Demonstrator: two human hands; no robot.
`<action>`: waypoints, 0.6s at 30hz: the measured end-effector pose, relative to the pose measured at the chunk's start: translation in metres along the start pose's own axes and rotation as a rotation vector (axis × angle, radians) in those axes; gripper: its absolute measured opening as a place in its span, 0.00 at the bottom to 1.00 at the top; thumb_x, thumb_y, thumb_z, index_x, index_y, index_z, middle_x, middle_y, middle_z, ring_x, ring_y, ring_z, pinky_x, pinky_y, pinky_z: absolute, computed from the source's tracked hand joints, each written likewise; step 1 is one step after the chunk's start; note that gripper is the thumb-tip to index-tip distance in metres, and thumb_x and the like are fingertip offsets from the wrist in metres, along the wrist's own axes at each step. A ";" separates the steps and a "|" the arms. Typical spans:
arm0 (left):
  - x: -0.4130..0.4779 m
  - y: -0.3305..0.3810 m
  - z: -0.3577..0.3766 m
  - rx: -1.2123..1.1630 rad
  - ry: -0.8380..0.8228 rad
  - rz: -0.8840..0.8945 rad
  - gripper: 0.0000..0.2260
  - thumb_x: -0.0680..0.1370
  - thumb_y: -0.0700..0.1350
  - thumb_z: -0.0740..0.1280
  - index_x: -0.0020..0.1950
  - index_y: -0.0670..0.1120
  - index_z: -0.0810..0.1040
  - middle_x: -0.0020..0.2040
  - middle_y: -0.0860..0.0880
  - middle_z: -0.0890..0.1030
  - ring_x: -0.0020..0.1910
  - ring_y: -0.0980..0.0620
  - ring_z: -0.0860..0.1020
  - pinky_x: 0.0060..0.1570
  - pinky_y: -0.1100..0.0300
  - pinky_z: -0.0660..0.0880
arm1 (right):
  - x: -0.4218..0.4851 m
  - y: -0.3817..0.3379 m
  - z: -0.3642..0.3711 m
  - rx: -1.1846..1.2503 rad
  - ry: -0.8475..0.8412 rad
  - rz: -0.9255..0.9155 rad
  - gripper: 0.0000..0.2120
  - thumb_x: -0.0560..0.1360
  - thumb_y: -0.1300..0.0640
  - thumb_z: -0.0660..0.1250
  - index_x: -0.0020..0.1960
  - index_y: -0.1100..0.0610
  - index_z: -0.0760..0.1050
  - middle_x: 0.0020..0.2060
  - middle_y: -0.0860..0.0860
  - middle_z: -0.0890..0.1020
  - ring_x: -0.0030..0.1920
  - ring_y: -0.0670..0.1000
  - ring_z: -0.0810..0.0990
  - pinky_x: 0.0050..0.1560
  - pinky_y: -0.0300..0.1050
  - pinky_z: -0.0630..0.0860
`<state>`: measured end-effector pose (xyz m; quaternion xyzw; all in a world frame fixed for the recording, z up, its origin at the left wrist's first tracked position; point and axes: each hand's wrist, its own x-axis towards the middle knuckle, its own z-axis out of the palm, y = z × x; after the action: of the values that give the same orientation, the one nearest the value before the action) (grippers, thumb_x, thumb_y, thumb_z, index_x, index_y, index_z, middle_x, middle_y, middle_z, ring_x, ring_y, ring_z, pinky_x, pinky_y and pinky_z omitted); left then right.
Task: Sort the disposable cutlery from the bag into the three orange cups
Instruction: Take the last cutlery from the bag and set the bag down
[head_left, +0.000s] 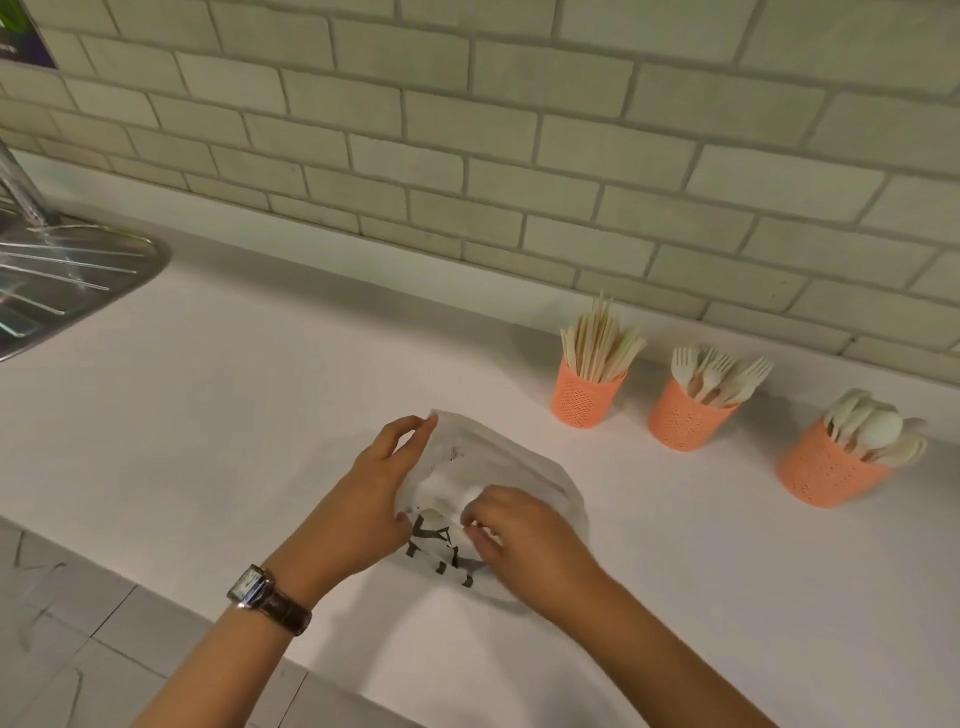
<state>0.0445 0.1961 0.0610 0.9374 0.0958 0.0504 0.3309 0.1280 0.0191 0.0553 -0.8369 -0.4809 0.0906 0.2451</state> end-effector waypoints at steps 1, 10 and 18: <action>-0.001 0.002 0.001 -0.006 -0.008 0.005 0.44 0.71 0.36 0.66 0.73 0.65 0.43 0.70 0.63 0.51 0.56 0.55 0.69 0.38 0.65 0.75 | 0.007 0.001 0.012 -0.016 -0.103 0.040 0.10 0.77 0.58 0.61 0.55 0.59 0.77 0.53 0.53 0.78 0.55 0.54 0.75 0.51 0.44 0.69; -0.006 0.008 0.005 0.008 -0.018 0.022 0.46 0.69 0.35 0.65 0.72 0.66 0.41 0.69 0.66 0.50 0.57 0.57 0.68 0.35 0.68 0.73 | 0.063 0.024 0.055 -0.440 -0.410 0.195 0.16 0.72 0.68 0.60 0.60 0.63 0.71 0.57 0.59 0.74 0.58 0.59 0.73 0.58 0.49 0.69; -0.001 0.005 0.009 0.138 0.052 -0.057 0.45 0.70 0.35 0.65 0.75 0.60 0.41 0.71 0.61 0.49 0.52 0.56 0.67 0.30 0.69 0.68 | 0.079 0.012 0.028 -0.462 -0.554 0.294 0.05 0.74 0.71 0.62 0.45 0.63 0.75 0.45 0.58 0.76 0.43 0.55 0.77 0.47 0.42 0.72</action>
<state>0.0459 0.1867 0.0568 0.9533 0.1341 0.0585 0.2643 0.1672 0.0899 0.0323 -0.8738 -0.4117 0.2367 -0.1044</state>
